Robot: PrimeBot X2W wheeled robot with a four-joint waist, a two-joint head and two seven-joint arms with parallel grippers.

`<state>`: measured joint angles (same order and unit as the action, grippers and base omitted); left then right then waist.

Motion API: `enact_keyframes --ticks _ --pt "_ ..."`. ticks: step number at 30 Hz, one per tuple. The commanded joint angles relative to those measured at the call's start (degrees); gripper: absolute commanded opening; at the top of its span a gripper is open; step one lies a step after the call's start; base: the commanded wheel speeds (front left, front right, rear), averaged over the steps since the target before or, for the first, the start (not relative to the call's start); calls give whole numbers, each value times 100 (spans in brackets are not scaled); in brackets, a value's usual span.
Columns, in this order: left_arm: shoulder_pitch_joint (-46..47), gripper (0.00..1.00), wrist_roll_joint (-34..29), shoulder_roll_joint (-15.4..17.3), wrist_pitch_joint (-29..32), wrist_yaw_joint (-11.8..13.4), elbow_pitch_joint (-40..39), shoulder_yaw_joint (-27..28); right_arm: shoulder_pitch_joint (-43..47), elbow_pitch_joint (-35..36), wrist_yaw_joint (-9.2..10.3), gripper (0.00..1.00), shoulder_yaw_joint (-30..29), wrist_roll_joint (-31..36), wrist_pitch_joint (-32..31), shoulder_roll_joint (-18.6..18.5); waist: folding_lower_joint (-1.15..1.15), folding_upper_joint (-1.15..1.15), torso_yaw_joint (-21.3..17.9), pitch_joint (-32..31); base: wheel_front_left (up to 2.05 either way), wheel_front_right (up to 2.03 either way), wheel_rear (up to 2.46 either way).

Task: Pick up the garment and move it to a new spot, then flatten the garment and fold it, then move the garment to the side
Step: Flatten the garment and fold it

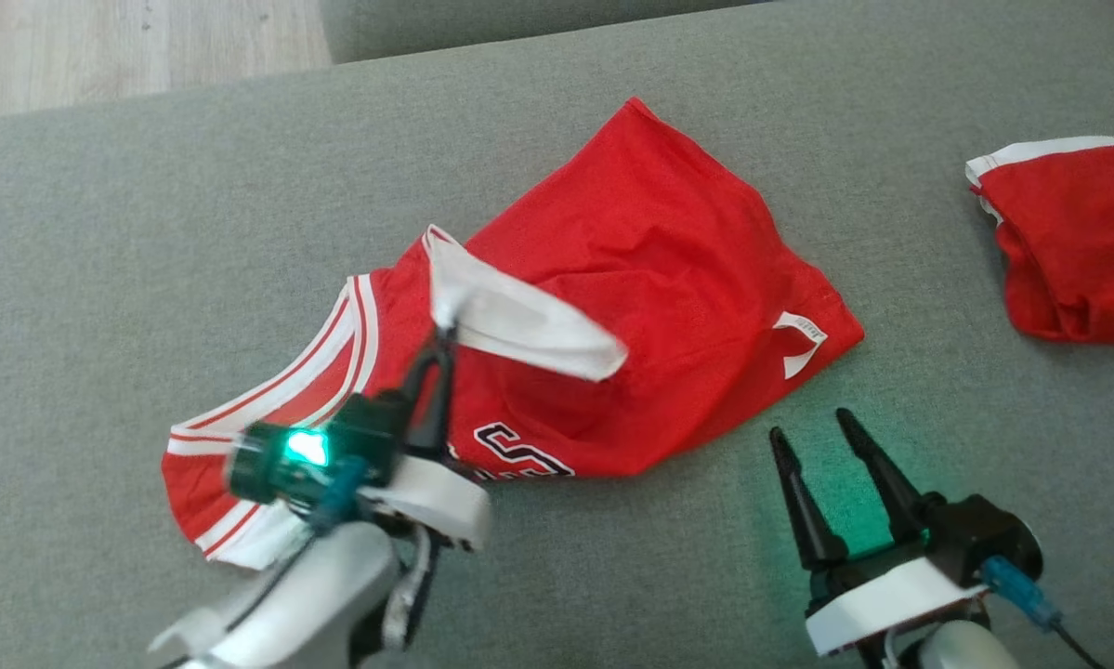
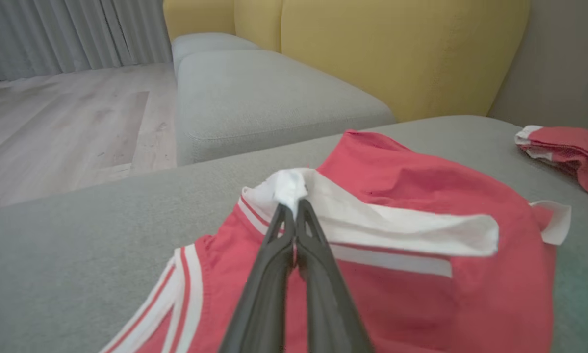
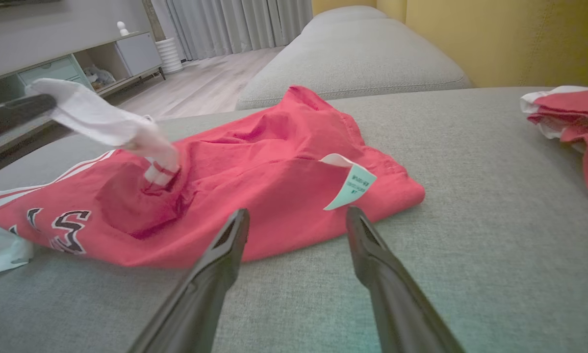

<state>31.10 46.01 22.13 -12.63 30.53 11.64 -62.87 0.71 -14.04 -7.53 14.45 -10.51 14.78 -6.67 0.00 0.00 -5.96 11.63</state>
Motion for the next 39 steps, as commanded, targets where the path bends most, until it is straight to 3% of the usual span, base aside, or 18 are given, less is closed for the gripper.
enact_keyframes --ticks 1,9,15,23,36,37,39 --pt "73 0 28 254 -102 78 -254 363 -91 133 4 100 24 42 22 -32 0 0 11 -5 0 0 0" --pt "-64 0 13 764 -196 270 -733 929 -377 -109 4 100 -606 -60 22 181 0 0 137 49 0 0 0" --pt "-111 0 -11 981 -206 313 -973 1062 -1135 -1052 4 100 -898 -151 -146 -11 0 0 219 119 0 0 0" --pt "-86 0 -64 1000 -162 369 -1139 1008 -2235 -2088 4 100 -624 -60 -1189 -725 0 0 383 194 0 0 0" --pt "-105 0 -90 1069 -115 428 -1242 957 -2883 -2777 4 100 442 -368 -1756 -1161 0 0 594 204 0 0 0" --pt "-112 0 -90 1076 -115 432 -1245 956 -2924 -2814 4 96 526 -362 -1812 -1180 0 0 598 203 0 0 0" --pt "-120 0 -91 1082 -115 438 -1254 951 -2999 -2862 4 76 672 -379 -1925 -1221 0 0 609 204 0 0 0"
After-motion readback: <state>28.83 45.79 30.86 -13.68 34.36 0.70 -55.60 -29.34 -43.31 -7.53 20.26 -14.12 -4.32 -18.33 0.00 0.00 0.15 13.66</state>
